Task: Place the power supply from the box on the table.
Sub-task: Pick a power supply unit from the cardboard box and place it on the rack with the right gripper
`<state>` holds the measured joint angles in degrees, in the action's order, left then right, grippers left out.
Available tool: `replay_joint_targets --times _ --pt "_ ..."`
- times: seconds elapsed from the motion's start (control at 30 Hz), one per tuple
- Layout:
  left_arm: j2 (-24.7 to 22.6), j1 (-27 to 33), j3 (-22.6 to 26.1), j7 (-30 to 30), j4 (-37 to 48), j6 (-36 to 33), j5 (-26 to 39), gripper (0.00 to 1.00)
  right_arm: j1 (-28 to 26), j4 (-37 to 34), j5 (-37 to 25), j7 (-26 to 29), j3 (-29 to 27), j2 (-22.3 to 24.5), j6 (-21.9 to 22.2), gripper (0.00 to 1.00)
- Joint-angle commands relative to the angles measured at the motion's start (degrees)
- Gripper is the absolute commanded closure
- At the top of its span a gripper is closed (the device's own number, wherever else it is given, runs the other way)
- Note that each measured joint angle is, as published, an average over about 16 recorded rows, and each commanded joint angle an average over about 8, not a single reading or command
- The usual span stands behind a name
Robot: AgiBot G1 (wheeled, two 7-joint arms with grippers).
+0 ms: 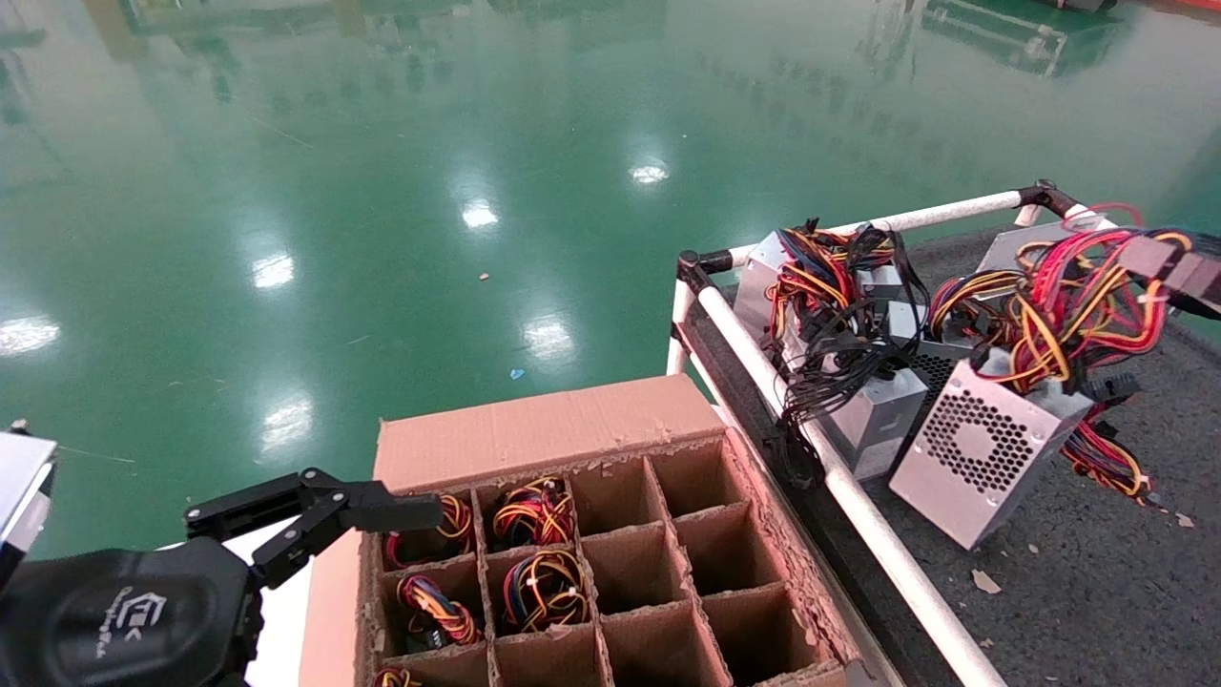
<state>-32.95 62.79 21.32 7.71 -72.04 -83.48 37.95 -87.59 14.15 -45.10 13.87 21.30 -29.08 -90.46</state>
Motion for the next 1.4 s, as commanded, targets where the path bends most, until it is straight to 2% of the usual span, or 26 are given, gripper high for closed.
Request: replay_joint_targets --times 0.03,0.73,0.77,1.0,1.03,1.4 --pt "0.00 0.00 0.00 0.00 0.00 0.00 0.00 0.00 0.28 -0.22 -0.14 -0.54 0.34 -0.50 0.12 1.00" --pt "0.00 0.00 0.01 0.00 0.00 0.00 -0.01 0.00 5.38 3.72 -0.43 -2.50 5.00 -3.28 -0.33 0.99" --pt "0.00 0.00 0.01 0.00 0.00 0.00 -0.01 0.00 5.56 3.98 -0.49 -2.71 5.27 -3.39 -0.30 0.94" --pt "0.01 -0.01 0.01 -0.01 0.01 0.02 -0.01 0.00 5.85 5.05 -1.05 -3.93 6.73 -4.26 -0.23 0.07" --pt "0.01 -0.01 0.00 -0.01 0.01 0.02 -0.01 0.00 5.86 5.11 -1.09 -3.98 6.82 -4.32 -0.24 0.00" --pt "0.01 -0.01 0.01 -0.01 0.01 0.02 -0.01 0.00 5.78 4.93 -1.22 -3.77 6.62 -4.16 -0.11 0.00"
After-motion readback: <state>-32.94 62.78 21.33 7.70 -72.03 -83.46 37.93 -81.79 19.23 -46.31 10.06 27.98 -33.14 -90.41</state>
